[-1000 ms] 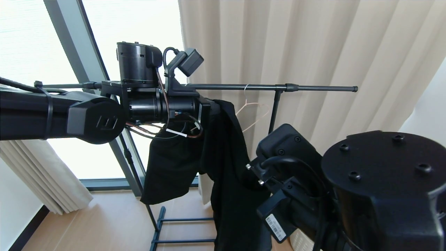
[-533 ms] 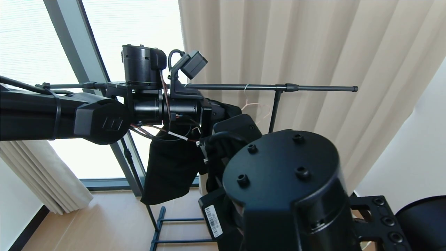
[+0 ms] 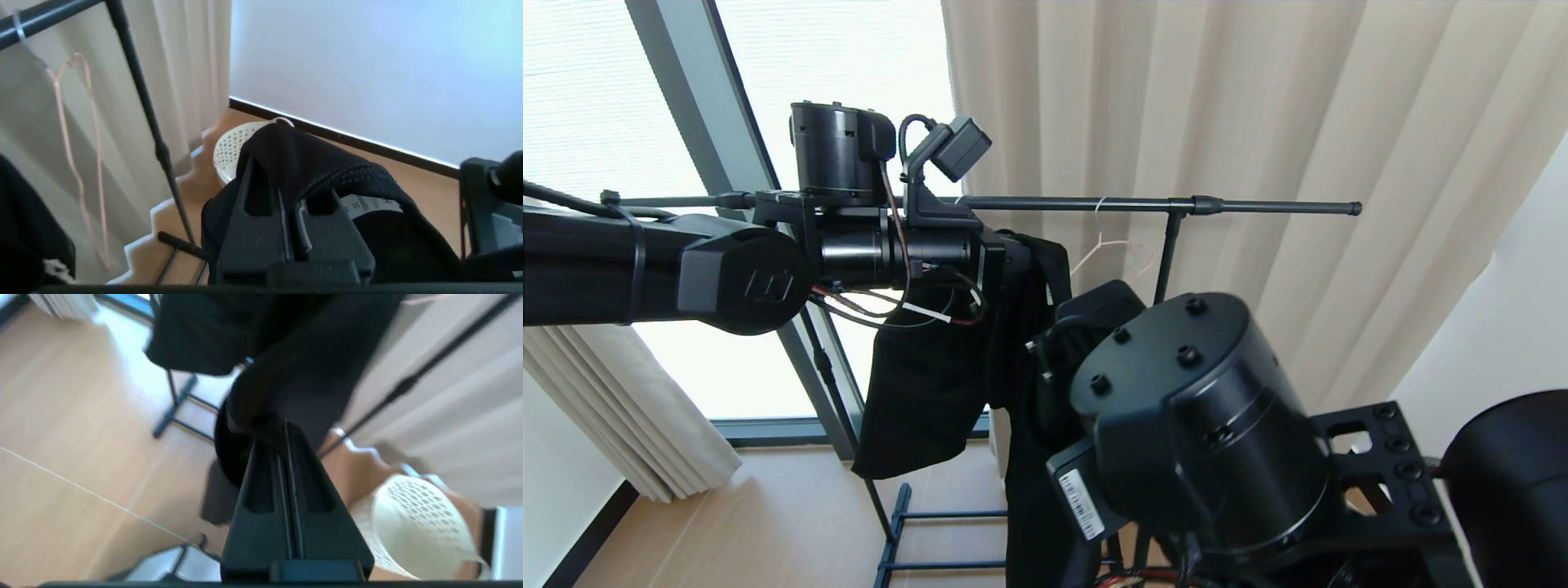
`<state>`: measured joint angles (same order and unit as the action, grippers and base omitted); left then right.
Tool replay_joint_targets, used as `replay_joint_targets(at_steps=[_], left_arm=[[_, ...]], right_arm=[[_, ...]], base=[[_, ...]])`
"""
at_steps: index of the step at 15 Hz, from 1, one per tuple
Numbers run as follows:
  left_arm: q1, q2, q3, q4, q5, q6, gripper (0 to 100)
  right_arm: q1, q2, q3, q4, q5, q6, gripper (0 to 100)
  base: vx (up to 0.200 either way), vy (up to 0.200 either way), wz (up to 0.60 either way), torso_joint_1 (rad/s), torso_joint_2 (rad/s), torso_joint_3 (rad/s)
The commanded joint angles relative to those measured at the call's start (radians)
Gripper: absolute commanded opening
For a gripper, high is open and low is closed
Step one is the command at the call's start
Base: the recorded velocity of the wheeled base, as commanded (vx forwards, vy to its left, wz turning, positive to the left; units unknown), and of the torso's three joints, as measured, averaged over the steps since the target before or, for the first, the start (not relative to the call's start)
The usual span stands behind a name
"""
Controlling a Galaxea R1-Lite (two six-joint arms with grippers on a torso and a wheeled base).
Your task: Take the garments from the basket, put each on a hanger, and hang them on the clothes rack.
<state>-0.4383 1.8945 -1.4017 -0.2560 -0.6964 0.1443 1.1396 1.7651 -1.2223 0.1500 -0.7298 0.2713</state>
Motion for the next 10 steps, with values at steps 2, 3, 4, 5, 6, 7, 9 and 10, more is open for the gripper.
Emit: replay_joint_targets(at_steps=[2,3,4,5,6,7,9,10], left_arm=[[0.004,-0.052,0.047,0.034,0.144,0.001,0],[0.0,-0.08,0.058,0.089,0.196,0.005,0],[-0.014,-0.132,0.063,0.208,0.276,0.02,0],[-0.025,-0.166,0.063,0.305,0.337,0.041,0],[-0.043,-0.195,0.076,0.382,0.393,0.052,0],[-0.062,-0.207,0.09,0.411,0.42,0.054,0],[-0.18,-0.255,0.224,0.449,0.589,0.038,0],[-0.221,-0.262,0.263,0.449,0.623,0.001,0]], right_arm=[[-0.162,-0.082,0.032,0.042,0.032,-0.103,0],[-0.225,-0.078,0.035,0.031,0.032,-0.142,0],[-0.294,-0.052,0.015,-0.003,0.035,-0.158,0],[-0.333,-0.018,-0.009,-0.043,0.038,-0.165,0],[-0.362,0.008,-0.025,-0.072,0.041,-0.176,0],[-0.376,0.024,-0.032,-0.093,0.044,-0.184,0],[-0.399,0.1,-0.065,-0.225,0.145,-0.193,0],[-0.399,0.135,-0.08,-0.285,0.151,-0.195,0]], base=[[0.0,0.0,0.0,0.0,0.0,0.0],[0.0,0.0,0.0,0.0,0.0,0.0],[0.0,0.0,0.0,0.0,0.0,0.0],[0.0,0.0,0.0,0.0,0.0,0.0],[0.0,0.0,0.0,0.0,0.0,0.0],[0.0,0.0,0.0,0.0,0.0,0.0],[0.0,0.0,0.0,0.0,0.0,0.0],[0.0,0.0,0.0,0.0,0.0,0.0]])
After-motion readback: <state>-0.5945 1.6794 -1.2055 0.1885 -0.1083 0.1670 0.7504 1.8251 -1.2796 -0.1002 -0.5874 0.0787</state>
